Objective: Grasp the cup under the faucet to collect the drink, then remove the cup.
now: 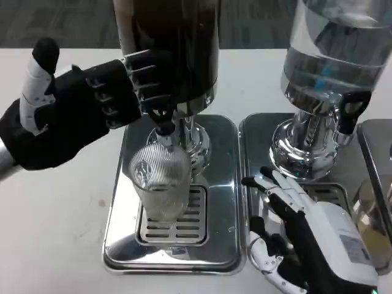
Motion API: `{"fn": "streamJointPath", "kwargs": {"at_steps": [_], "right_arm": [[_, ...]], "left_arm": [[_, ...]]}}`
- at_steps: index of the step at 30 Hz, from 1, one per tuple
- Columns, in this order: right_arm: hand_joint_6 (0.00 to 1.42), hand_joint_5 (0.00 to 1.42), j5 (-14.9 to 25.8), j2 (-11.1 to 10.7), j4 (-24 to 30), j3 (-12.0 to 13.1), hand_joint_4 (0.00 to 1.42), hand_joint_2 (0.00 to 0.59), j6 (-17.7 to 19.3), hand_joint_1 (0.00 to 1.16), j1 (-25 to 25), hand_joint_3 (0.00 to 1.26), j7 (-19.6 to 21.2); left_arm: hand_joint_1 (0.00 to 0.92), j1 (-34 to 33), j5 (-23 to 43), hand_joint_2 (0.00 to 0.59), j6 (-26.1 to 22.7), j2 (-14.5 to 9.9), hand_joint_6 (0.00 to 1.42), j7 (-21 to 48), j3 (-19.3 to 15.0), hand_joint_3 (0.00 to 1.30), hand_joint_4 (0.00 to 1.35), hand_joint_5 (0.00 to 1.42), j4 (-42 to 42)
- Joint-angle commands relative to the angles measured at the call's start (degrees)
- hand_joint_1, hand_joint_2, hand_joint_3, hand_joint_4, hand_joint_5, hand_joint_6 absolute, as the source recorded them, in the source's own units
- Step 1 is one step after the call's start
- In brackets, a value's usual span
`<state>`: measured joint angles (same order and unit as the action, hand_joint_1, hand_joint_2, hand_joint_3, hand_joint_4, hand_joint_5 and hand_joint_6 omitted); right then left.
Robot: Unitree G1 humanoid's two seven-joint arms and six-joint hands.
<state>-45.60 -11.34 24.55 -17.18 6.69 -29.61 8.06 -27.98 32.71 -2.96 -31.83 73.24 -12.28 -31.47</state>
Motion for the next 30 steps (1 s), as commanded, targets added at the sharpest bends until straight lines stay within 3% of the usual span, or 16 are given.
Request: {"fn": "streamJointPath", "kwargs": {"at_steps": [1, 19, 30], "right_arm": [[0.14, 0.06, -0.18, 0.61, -0.96, -0.26, 0.08, 0.576, -0.25, 0.45, -0.32, 0.22, 1.57], [0.14, 0.06, -0.4, 1.58, -2.12, -0.95, 0.06, 0.575, -0.37, 0.48, 0.62, 0.19, 2.33], [0.14, 0.06, 0.07, 1.56, -3.14, -0.9, 0.06, 0.575, -0.26, 0.49, 1.49, 0.19, 2.54]], "left_arm": [[0.0, -2.61, -1.99, 0.043, 1.14, 1.12, 0.08, 0.92, 0.84, 0.17, 0.05, 0.13, -1.39], [0.0, -4.07, -2.7, 0.042, -0.98, 4.27, 0.07, 2.11, 3.29, 0.16, 0.03, 0.11, -0.07], [0.0, -4.23, -4.59, 0.039, 2.93, 4.63, 0.07, 2.69, 4.9, 0.16, 0.03, 0.11, 1.17]]}}
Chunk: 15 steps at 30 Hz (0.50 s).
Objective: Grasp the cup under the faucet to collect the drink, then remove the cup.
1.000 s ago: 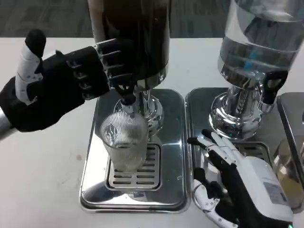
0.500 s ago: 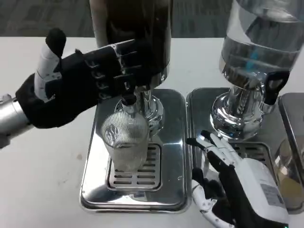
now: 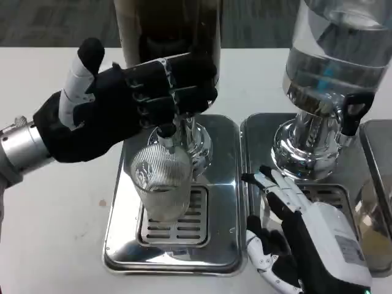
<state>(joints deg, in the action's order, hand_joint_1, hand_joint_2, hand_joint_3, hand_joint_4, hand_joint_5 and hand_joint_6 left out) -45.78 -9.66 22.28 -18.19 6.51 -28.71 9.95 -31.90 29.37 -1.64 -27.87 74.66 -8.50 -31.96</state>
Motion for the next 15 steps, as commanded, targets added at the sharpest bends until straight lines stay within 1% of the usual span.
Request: {"fn": "streamJointPath", "kwargs": {"at_steps": [1, 12, 15], "right_arm": [[0.14, 0.06, 0.32, -0.12, -1.0, 0.1, 0.06, 0.575, -0.07, 0.49, 0.77, 0.19, 0.61], [0.14, 0.06, 0.63, -0.06, -1.75, 0.06, 0.06, 0.582, -0.09, 0.51, 1.61, 0.21, 0.61], [0.14, 0.06, 0.78, -0.01, -1.83, 0.11, 0.06, 0.582, -0.09, 0.51, 1.52, 0.21, 0.67]], "left_arm": [[0.0, -0.07, -1.46, 0.039, 2.21, 0.63, 0.07, 1.33, 1.18, 0.16, 0.03, 0.11, 2.14], [0.0, 1.9, -3.17, 0.037, 9.92, 0.07, 0.07, 0.66, 0.72, 0.17, 0.04, 0.11, 5.6], [0.0, 2.69, -4.07, 0.037, 12.43, -0.48, 0.07, 0.66, 0.99, 0.17, 0.04, 0.12, 6.54]]}}
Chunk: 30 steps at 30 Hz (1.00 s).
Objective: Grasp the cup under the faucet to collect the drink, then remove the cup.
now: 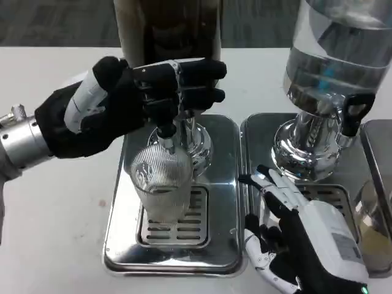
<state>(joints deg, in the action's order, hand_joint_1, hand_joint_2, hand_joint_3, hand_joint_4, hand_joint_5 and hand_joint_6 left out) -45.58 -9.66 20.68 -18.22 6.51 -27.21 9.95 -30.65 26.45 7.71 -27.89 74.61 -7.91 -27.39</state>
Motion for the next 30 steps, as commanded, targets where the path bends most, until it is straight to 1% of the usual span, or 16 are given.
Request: {"fn": "streamJointPath", "kwargs": {"at_steps": [1, 5, 10, 22, 27, 30], "right_arm": [[0.14, 0.06, 0.52, 0.03, -0.23, 0.12, 0.06, 0.582, -0.11, 0.51, 0.01, 0.21, 0.73], [0.14, 0.06, 0.67, 0.11, -0.21, 0.21, 0.06, 0.583, -0.21, 0.51, -0.05, 0.22, 0.73], [0.14, 0.06, 0.81, -0.05, -0.04, 0.33, 0.06, 0.583, -0.42, 0.52, 0.02, 0.22, 0.43], [0.14, 0.06, 0.96, -0.46, 0.95, 0.62, 0.07, 0.586, -0.7, 0.52, -0.55, 0.21, -0.11], [0.14, 0.06, 1.11, -0.48, 1.2, 0.59, 0.06, 0.586, -1.04, 0.53, -0.66, 0.21, -0.41], [0.14, 0.06, 1.19, -0.51, 1.42, 0.56, 0.07, 0.586, -1.1, 0.53, -0.8, 0.21, -0.57]], "left_arm": [[0.0, 1.66, -1.35, 0.037, 3.7, -0.64, 0.07, 0.72, 0.51, 0.17, 0.04, 0.12, 2.16], [0.0, 2.39, -3.08, 0.037, 7.47, -1.68, 0.07, 0.8, 0.86, 0.18, 0.04, 0.12, 2.36], [0.0, 2.99, -3.66, 0.037, 9.77, -2.27, 0.07, 0.85, 1.09, 0.18, 0.04, 0.13, 2.18], [0.0, 4.98, -3.53, 0.027, 12.62, -2.49, 0.07, 1.0, 2.08, 0.19, 0.05, 0.12, 3.46], [0.0, 5.64, -3.87, 0.026, 15.46, -2.46, 0.07, 0.32, 2.32, 0.18, 0.05, 0.12, 3.81], [0.0, 5.89, -4.57, 0.025, 18.47, -2.63, 0.07, -0.22, 2.48, 0.17, 0.04, 0.11, 3.78]]}}
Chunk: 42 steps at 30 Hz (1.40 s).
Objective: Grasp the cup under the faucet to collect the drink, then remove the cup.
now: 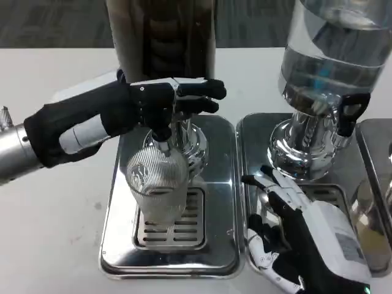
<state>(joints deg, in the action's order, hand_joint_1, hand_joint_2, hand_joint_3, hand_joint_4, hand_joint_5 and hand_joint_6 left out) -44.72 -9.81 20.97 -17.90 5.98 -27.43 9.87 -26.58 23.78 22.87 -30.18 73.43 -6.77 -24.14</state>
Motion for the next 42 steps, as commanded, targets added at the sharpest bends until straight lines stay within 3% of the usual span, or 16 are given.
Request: {"fn": "streamJointPath", "kwargs": {"at_steps": [1, 23, 28, 35, 37, 42], "right_arm": [[0.14, 0.06, 0.27, -0.39, 1.24, 0.26, 0.07, 0.586, -0.64, 0.53, -0.63, 0.21, -0.56], [0.14, 0.06, 1.0, -0.97, 2.1, 0.69, 0.06, 0.586, -0.73, 0.57, -0.09, 0.2, -1.61], [0.14, 0.06, 4.51, -0.86, 1.69, 1.14, 0.06, 0.582, -0.46, 0.58, 0.67, 0.2, -2.78], [0.13, 0.07, 11.54, -1.03, 1.17, 1.44, 0.05, 0.436, 0.08, 0.67, 2.76, 0.16, -5.88], [0.13, 0.07, 13.38, -1.16, 1.14, 1.45, 0.05, 0.353, -0.02, 0.75, 3.45, 0.15, -7.1], [0.13, 0.07, 17.34, -1.47, 0.8, 1.48, 0.02, 0.276, -0.33, 0.89, 4.96, 0.1, -10.15]], "left_arm": [[0.0, 1.91, -1.99, 0.025, 4.0, -0.39, 0.07, 0.82, 1.45, 0.17, 0.04, 0.11, 0.52], [0.0, 2.96, -5.31, 0.033, 18.93, -1.81, 0.07, -2.62, 3.93, 0.16, 0.03, 0.1, -1.45], [0.0, 3.1, -5.11, 0.035, 19.78, -2.19, 0.07, -3.41, 4.49, 0.16, 0.03, 0.1, -1.61], [0.0, 3.36, -5.31, 0.035, 20.48, -2.52, 0.07, -4.23, 4.85, 0.16, 0.03, 0.1, -1.62], [0.0, 3.42, -5.31, 0.035, 20.64, -2.58, 0.07, -4.48, 4.9, 0.16, 0.03, 0.1, -1.7], [0.0, 3.74, -5.24, 0.04, 20.95, -2.75, 0.07, -4.91, 5.06, 0.16, 0.03, 0.1, -1.2]]}}
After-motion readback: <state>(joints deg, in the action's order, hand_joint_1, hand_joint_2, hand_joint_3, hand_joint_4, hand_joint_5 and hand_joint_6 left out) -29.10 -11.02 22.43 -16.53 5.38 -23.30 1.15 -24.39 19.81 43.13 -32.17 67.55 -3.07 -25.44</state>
